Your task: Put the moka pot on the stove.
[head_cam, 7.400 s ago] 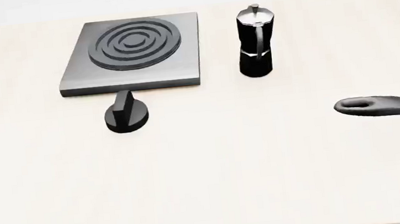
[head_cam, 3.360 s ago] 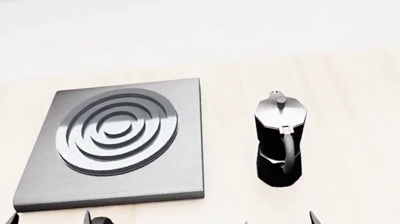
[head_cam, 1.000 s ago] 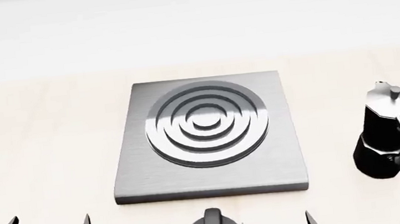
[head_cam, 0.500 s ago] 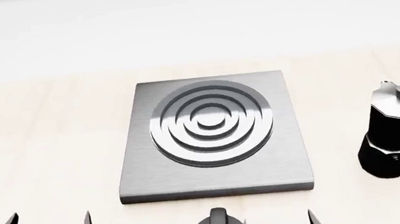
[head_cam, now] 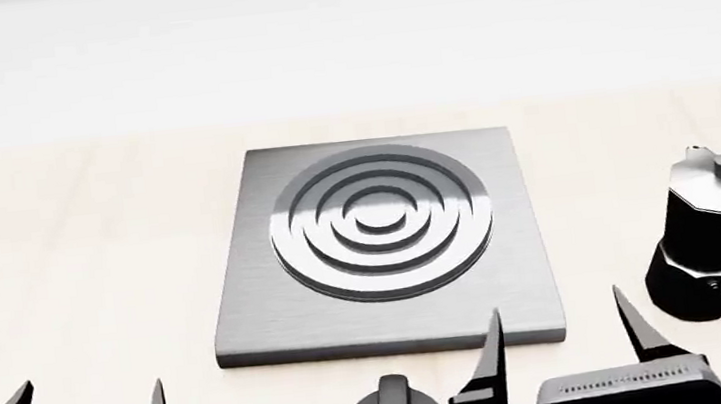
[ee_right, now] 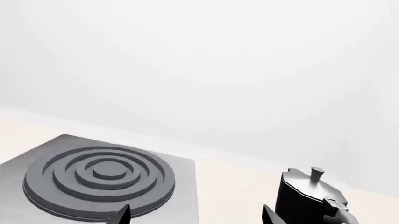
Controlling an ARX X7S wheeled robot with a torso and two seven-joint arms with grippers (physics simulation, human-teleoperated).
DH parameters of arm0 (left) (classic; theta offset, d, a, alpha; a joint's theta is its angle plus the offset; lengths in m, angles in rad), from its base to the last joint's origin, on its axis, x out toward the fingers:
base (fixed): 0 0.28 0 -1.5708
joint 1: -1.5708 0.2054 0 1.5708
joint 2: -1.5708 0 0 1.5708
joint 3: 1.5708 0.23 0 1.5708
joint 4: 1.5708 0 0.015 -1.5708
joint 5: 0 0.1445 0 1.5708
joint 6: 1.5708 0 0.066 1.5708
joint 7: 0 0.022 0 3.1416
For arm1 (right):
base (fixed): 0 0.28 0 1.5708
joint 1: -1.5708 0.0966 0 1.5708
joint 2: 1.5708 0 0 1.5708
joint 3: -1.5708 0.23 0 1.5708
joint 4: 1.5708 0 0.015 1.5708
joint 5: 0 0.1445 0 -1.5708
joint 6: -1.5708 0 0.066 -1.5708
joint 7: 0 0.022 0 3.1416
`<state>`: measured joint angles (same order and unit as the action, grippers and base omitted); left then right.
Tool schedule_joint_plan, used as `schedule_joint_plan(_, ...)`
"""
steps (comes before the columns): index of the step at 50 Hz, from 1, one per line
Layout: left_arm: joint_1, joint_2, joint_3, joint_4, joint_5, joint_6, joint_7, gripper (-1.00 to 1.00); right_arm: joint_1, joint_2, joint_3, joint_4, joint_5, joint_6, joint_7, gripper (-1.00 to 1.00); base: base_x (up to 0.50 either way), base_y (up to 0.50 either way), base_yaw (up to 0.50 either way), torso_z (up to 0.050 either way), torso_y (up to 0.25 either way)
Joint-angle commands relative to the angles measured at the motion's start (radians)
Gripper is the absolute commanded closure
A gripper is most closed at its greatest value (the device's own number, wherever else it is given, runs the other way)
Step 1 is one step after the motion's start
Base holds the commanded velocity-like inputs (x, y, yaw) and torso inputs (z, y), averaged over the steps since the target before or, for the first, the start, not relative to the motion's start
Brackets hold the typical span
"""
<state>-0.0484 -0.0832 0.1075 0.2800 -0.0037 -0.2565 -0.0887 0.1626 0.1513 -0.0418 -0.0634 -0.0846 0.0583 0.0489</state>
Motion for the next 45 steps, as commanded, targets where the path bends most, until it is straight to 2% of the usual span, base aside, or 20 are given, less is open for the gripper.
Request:
schedule_joint_plan(1,0.004,-0.003,-0.01,0.007,-0.017,0.01,0.016,-1.0,0.084,0.028,0.039,-0.014,-0.025,0.102,-0.02,-1.0,0.0,0.0,0.0,0.0,0.0)
schedule_joint_plan(25,-0.003,-0.035,0.01,0.003,-0.048,0.003,-0.012,-1.0,0.203,0.089,0.137,0.092,0.058,0.165,-0.023,-1.0,0.0,0.0,0.0,0.0,0.0)
schedule_joint_plan(45,-0.011,-0.054,0.023,0.003,-0.066,-0.002,-0.031,-1.0,0.276,0.124,0.186,0.242,0.118,0.131,-0.042,-1.0,0.0,0.0,0.0,0.0,0.0)
